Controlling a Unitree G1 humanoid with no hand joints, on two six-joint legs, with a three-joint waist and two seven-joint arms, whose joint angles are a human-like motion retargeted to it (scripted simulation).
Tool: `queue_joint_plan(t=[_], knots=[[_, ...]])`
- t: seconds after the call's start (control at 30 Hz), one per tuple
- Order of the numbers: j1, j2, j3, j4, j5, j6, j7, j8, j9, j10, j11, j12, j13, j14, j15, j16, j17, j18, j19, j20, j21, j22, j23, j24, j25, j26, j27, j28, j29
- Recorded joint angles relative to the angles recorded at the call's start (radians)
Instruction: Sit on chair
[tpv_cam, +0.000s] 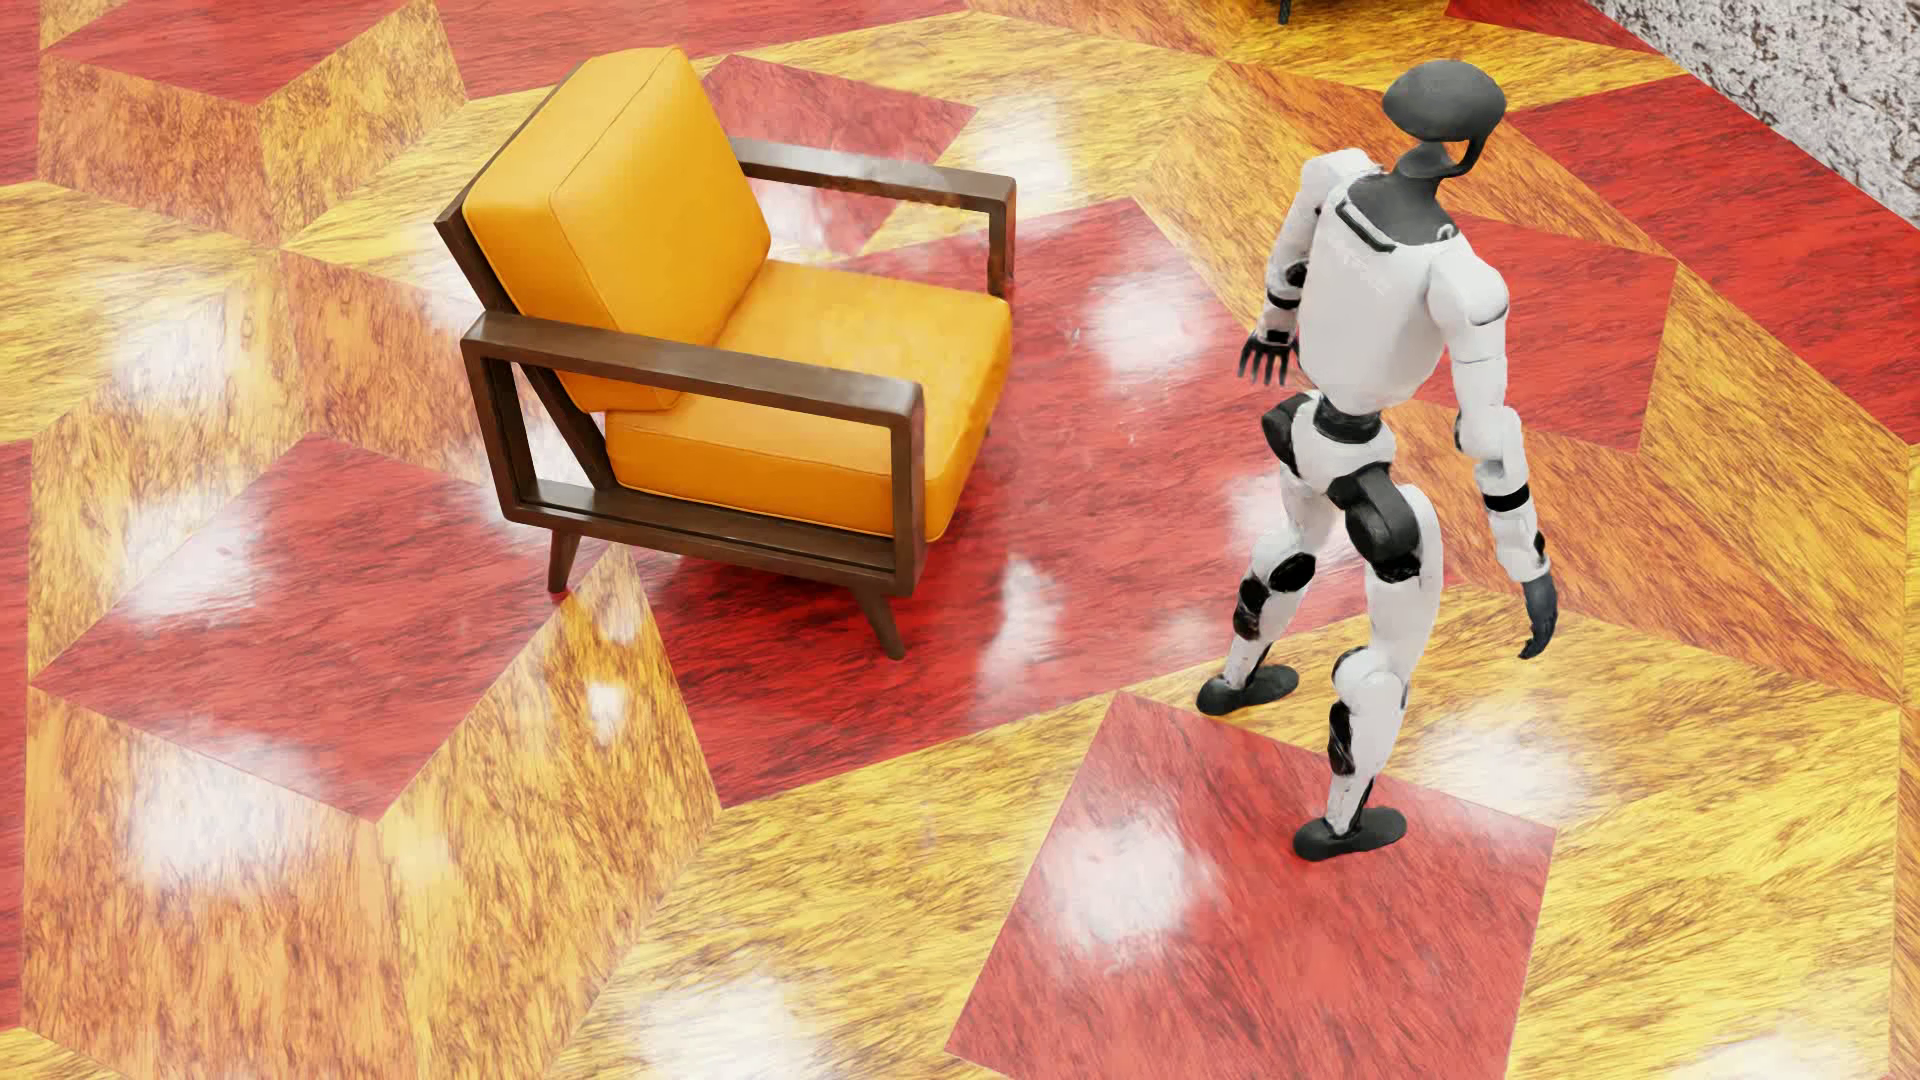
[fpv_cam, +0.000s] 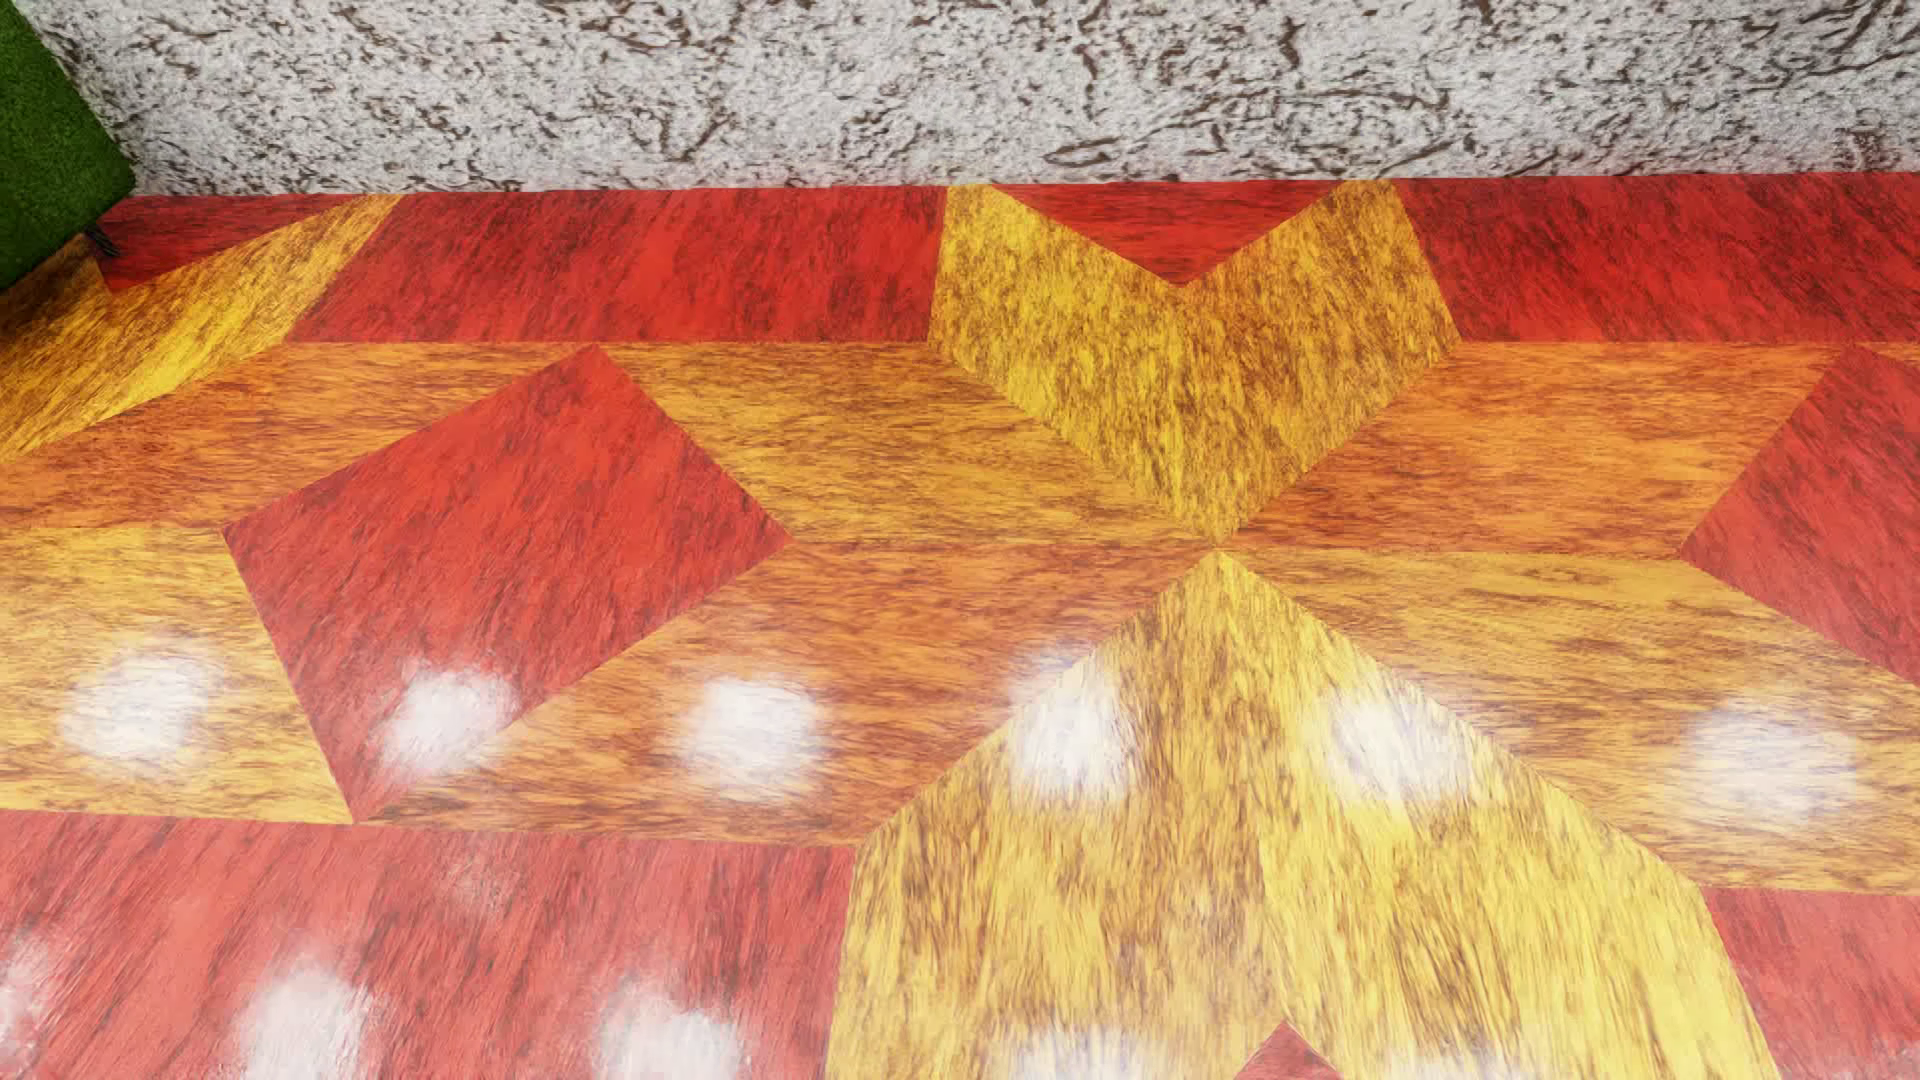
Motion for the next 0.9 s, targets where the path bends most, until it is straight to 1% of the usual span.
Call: queue_joint_plan(t=[0.1, 0.13, 0.17, 0.23, 0.3, 0.37, 0.4, 0.43, 0.47, 0.5, 0.6, 0.63, 0.67, 0.7, 0.8, 0.87, 0.9], knots=[[-0.002, 0.005, -0.002, 0.02, 0.017, -0.002, 0.004, -0.006, 0.002, 0.004, 0.006, 0.008, -0.006, 0.008, -0.011, -0.007, 0.005, -0.008, -0.005, -0.005, -0.007, 0.004, -0.007, 0.011, -0.003, 0.006, -0.008, -0.011, -0.003], [-0.001, 0.005, -0.002, 0.026, 0.022, -0.002, 0.004, -0.008, 0.002, 0.004, 0.017, 0.013, -0.006, 0.011, -0.025, -0.003, 0.007, -0.009, -0.01, -0.009, -0.005, -0.006, -0.006, 0.025, -0.008, 0.006, -0.011, -0.017, -0.004], [-0.001, 0.005, -0.002, 0.032, 0.027, -0.002, 0.002, -0.006, 0.002, 0.004, 0.031, 0.007, -0.003, 0.014, -0.046, -0.001, 0.006, -0.013, -0.014, -0.002, 0.0, 0.0, -0.009, 0.015, -0.008, 0.007, -0.013, -0.02, -0.004], [-0.006, 0.004, -0.006, 0.044, 0.047, -0.003, -0.009, 0.012, 0.007, 0.013, 0.067, 0.003, 0.002, 0.02, -0.104, 0.011, 0.009, -0.012, -0.035, -0.007, 0.002, -0.012, -0.016, 0.024, -0.015, 0.009, -0.02, -0.025, 0.001], [-0.014, 0.0, -0.01, 0.052, 0.064, -0.005, -0.023, 0.035, 0.007, 0.016, 0.102, 0.001, 0.011, 0.033, -0.131, 0.015, 0.017, -0.02, -0.028, -0.015, 0.009, -0.018, -0.024, 0.009, -0.015, 0.006, -0.023, -0.013, 0.01], [-0.034, 0.005, -0.003, 0.055, 0.063, -0.001, -0.035, 0.0, 0.011, 0.013, 0.106, -0.014, 0.017, 0.056, -0.103, 0.011, 0.012, -0.025, -0.039, -0.005, 0.013, -0.026, -0.04, 0.02, -0.036, 0.002, -0.025, -0.004, 0.022], [-0.043, 0.011, 0.009, 0.055, 0.061, 0.003, -0.042, -0.022, 0.019, 0.008, 0.106, -0.024, 0.019, 0.07, -0.113, 0.006, 0.007, -0.03, -0.041, 0.005, 0.021, -0.036, -0.045, 0.02, -0.037, 0.0, -0.029, 0.0, 0.025], [-0.059, 0.019, 0.014, 0.055, 0.059, 0.01, -0.053, -0.037, 0.024, 0.005, 0.095, -0.029, 0.023, 0.083, -0.117, -0.001, -0.005, -0.038, -0.034, 0.013, 0.042, -0.044, -0.054, 0.02, -0.052, -0.002, -0.03, 0.002, 0.034], [-0.082, 0.029, 0.023, 0.048, 0.058, 0.016, -0.064, -0.047, 0.026, 0.008, 0.077, -0.031, 0.023, 0.092, -0.124, -0.009, -0.014, -0.044, -0.035, 0.016, 0.048, -0.053, -0.052, 0.028, -0.047, -0.002, -0.031, -0.001, 0.04], [-0.109, 0.04, 0.03, 0.038, 0.057, 0.019, -0.074, -0.059, 0.031, 0.017, 0.057, -0.032, 0.028, 0.099, -0.128, -0.018, -0.035, -0.049, -0.046, 0.013, 0.058, -0.064, -0.069, 0.044, -0.069, -0.009, -0.03, -0.007, 0.052], [-0.14, 0.084, 0.053, 0.023, 0.051, 0.028, -0.04, -0.111, 0.06, 0.091, 0.017, -0.029, 0.031, 0.067, -0.126, -0.028, -0.064, -0.019, -0.079, 0.041, 0.041, -0.064, -0.075, 0.101, -0.056, -0.013, -0.043, -0.047, 0.035], [-0.141, 0.097, 0.056, 0.029, 0.048, 0.029, -0.026, -0.128, 0.065, 0.111, 0.015, -0.023, 0.035, 0.058, -0.13, -0.026, -0.07, -0.014, -0.095, 0.055, 0.042, -0.062, -0.075, 0.108, -0.05, -0.01, -0.044, -0.064, 0.032], [-0.141, 0.114, 0.058, 0.041, 0.047, 0.028, -0.016, -0.143, 0.068, 0.13, 0.01, -0.015, 0.039, 0.053, -0.13, -0.021, -0.07, -0.012, -0.113, 0.063, 0.035, -0.055, -0.07, 0.117, -0.058, -0.016, -0.048, -0.071, 0.029], [-0.146, 0.133, 0.056, 0.057, 0.045, 0.026, -0.009, -0.157, 0.069, 0.144, 0.004, -0.008, 0.045, 0.049, -0.134, -0.016, -0.069, -0.015, -0.127, 0.075, 0.024, -0.049, -0.07, 0.119, -0.069, -0.019, -0.05, -0.072, 0.029], [-0.152, 0.185, 0.055, 0.101, 0.04, 0.02, 0.015, -0.195, 0.076, 0.112, 0.001, 0.004, 0.054, 0.052, -0.142, -0.004, -0.059, -0.019, -0.173, 0.107, 0.009, -0.046, -0.073, 0.118, -0.074, -0.026, -0.06, -0.069, 0.028], [-0.154, 0.225, 0.053, 0.114, 0.041, 0.019, 0.049, -0.225, 0.085, 0.079, -0.009, 0.008, 0.047, 0.037, -0.126, 0.002, -0.053, 0.003, -0.204, 0.124, 0.017, -0.049, -0.074, 0.133, -0.083, -0.043, -0.072, -0.065, 0.016], [-0.149, 0.247, 0.055, 0.113, 0.039, 0.018, 0.076, -0.238, 0.097, 0.075, -0.01, 0.002, 0.035, 0.03, -0.105, 0.005, -0.052, 0.016, -0.222, 0.136, 0.022, -0.045, -0.075, 0.151, -0.094, -0.058, -0.075, -0.067, 0.02]])
